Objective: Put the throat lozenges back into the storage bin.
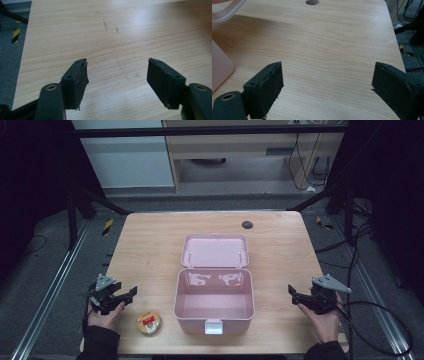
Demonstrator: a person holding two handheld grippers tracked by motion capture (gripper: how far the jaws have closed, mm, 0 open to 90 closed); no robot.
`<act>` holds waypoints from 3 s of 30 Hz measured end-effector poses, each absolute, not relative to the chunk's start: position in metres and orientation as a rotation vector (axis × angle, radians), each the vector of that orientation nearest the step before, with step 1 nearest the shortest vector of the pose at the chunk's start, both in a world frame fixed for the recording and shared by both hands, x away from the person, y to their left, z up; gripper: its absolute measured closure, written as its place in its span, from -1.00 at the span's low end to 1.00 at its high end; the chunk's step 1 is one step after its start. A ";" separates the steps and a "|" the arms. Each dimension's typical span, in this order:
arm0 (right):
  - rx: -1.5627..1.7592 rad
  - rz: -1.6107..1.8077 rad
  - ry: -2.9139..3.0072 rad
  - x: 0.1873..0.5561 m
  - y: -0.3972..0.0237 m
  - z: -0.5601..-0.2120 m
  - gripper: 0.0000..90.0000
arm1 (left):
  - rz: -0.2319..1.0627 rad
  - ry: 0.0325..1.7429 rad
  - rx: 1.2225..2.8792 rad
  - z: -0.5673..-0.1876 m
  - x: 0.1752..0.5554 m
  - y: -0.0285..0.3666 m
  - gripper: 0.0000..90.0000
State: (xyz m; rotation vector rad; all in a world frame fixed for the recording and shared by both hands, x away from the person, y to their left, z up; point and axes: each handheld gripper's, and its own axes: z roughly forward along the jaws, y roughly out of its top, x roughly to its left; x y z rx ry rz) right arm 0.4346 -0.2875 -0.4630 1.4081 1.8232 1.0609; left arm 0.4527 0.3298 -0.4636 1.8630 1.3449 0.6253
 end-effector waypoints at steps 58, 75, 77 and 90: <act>1.346 0.969 1.921 0.436 -0.282 -0.468 -0.82 | 0.273 0.596 2.592 -0.394 0.437 0.304 -0.60; 1.333 0.950 1.943 0.437 -0.280 -0.471 -0.83 | 0.189 0.421 2.764 -0.404 0.437 0.278 -0.72; 1.332 0.950 1.945 0.437 -0.280 -0.471 -0.83 | 0.181 0.405 2.773 -0.405 0.437 0.276 -0.73; 1.333 0.934 1.965 0.437 -0.279 -0.473 -0.84 | 0.139 0.366 2.817 -0.421 0.437 0.267 -0.79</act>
